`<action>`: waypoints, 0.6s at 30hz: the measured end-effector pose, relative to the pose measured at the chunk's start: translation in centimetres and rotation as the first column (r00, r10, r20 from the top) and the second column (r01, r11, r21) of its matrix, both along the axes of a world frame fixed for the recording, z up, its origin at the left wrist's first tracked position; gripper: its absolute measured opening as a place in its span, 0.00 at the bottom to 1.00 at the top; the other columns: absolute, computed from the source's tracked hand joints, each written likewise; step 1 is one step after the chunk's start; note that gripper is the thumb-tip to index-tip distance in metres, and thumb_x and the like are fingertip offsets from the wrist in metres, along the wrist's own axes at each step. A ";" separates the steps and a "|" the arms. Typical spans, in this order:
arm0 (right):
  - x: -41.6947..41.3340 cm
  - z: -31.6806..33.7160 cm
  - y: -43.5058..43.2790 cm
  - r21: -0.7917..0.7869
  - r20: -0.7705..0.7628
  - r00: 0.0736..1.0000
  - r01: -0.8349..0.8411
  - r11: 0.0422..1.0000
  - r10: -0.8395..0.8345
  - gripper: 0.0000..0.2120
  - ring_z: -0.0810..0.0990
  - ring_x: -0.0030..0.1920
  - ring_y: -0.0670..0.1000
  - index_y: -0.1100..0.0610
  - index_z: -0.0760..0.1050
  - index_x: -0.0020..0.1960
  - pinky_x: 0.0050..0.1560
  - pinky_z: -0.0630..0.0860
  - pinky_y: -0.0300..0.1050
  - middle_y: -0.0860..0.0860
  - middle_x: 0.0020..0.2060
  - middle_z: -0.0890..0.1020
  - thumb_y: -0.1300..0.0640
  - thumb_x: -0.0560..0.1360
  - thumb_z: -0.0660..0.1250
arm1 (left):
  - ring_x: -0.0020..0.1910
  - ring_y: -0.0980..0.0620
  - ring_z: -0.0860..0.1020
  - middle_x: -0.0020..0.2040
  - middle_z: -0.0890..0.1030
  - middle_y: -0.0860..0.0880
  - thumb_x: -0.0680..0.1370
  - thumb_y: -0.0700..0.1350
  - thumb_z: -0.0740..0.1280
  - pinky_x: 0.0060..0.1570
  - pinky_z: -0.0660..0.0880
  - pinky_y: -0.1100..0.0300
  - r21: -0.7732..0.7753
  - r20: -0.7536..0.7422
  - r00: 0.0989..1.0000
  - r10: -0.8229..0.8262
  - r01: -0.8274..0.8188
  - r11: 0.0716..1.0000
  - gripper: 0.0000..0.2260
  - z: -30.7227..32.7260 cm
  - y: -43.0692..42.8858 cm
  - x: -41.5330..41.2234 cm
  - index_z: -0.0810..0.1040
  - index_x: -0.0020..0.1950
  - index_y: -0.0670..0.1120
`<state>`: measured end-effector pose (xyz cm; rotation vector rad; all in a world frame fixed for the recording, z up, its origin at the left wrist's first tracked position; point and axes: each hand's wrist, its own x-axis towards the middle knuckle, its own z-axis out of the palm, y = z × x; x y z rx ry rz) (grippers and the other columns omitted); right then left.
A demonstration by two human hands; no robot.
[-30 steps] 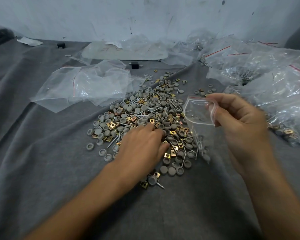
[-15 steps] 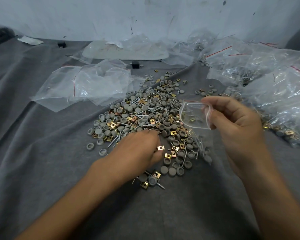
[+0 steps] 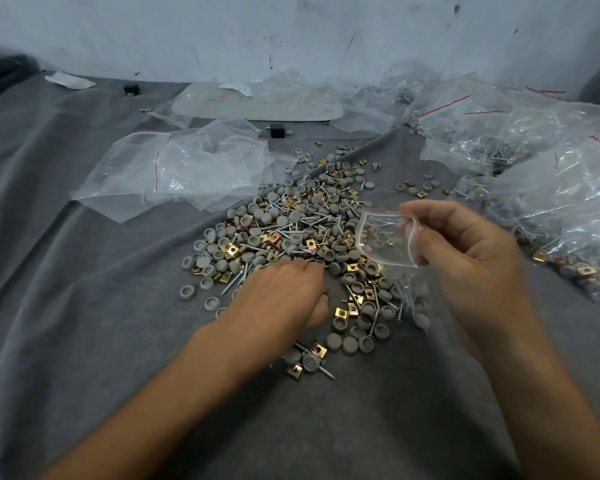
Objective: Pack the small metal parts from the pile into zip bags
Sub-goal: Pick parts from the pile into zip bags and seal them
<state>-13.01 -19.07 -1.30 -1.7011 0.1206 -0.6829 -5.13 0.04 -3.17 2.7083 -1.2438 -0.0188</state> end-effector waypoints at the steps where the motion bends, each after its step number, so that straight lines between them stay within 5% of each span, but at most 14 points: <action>1: 0.0 0.0 0.1 -0.011 -0.003 1.000 -0.002 1.000 0.002 0.13 0.81 0.39 0.40 0.47 0.84 0.50 0.41 0.76 0.31 0.45 0.41 0.86 0.65 0.78 0.69 | 0.45 0.53 0.73 0.49 0.76 0.52 0.83 0.51 0.59 0.46 0.73 0.56 -0.058 -0.068 0.998 0.011 -0.015 0.998 0.08 0.1 0.3 0.2 0.71 0.53 0.48; 5: -0.1 0.0 0.7 -0.074 -0.029 0.999 -0.032 0.997 0.030 0.13 0.82 0.41 0.39 0.48 0.83 0.52 0.41 0.76 0.31 0.44 0.42 0.86 0.66 0.79 0.68 | 0.35 0.63 0.75 0.39 0.79 0.57 0.79 0.55 0.63 0.33 0.68 0.68 -0.343 -0.235 0.970 0.064 -0.144 0.928 0.06 1.5 1.9 1.7 0.75 0.47 0.55; 9: -0.1 0.0 1.6 -0.147 -0.068 0.997 -0.057 0.988 0.048 0.13 0.81 0.40 0.38 0.48 0.83 0.52 0.40 0.73 0.29 0.40 0.41 0.85 0.66 0.80 0.68 | 0.30 0.62 0.72 0.36 0.78 0.62 0.76 0.57 0.66 0.29 0.70 0.67 -0.609 -0.384 0.922 -0.053 -0.210 0.765 0.05 3.1 2.6 2.1 0.77 0.46 0.57; 18: -0.3 0.2 2.4 -0.231 -0.100 0.993 -0.091 0.969 0.069 0.13 0.82 0.41 0.43 0.46 0.82 0.53 0.40 0.75 0.31 0.39 0.43 0.85 0.63 0.79 0.68 | 0.32 0.58 0.75 0.35 0.79 0.57 0.77 0.55 0.69 0.31 0.74 0.57 -0.623 -0.457 0.877 -0.151 -0.194 0.758 0.04 2.9 1.1 1.0 0.80 0.46 0.56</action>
